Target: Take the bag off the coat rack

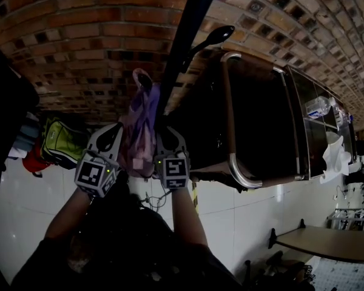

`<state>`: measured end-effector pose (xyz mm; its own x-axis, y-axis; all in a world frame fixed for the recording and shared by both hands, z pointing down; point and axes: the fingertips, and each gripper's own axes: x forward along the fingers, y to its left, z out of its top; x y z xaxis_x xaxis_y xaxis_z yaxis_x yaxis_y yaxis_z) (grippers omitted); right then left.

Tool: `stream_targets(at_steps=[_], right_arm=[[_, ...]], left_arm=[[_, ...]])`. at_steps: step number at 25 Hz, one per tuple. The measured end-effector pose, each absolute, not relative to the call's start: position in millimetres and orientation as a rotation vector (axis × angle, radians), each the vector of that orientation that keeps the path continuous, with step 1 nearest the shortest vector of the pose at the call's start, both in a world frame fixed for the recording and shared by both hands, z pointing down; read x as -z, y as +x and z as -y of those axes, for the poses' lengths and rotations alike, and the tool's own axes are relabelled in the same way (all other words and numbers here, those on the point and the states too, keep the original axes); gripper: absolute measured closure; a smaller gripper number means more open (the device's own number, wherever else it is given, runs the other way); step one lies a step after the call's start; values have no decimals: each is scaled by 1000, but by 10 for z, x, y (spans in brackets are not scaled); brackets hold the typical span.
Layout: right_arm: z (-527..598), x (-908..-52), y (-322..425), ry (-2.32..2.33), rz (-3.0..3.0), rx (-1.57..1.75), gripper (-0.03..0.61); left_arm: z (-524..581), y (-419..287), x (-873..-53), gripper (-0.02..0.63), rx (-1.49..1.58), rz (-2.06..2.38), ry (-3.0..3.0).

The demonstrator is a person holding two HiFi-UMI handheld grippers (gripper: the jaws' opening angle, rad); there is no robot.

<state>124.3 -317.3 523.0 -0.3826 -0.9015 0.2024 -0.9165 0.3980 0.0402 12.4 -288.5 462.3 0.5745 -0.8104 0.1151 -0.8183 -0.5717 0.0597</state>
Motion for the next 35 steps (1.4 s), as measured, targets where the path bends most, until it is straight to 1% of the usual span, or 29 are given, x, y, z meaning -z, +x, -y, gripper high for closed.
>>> stream_targets(at_steps=[12,19,29,35], right_arm=[[3013,-4892,1403,1791,2517,-183,529],[2962,-4638,1407,1820,2533,-160,531],[2971,-4544,1385,1827,2528,-321,534],[3027,-4441,1349,1815,2613,-315,534]], left_arm=[[2983,114,-4596,597,-100,1391,2694],[2983,109,-4432,597,-74,1411,2743],[3031,124,-4249,597,-17,1390,2777],[3130,102,-4265,597,-10,1373,2759]])
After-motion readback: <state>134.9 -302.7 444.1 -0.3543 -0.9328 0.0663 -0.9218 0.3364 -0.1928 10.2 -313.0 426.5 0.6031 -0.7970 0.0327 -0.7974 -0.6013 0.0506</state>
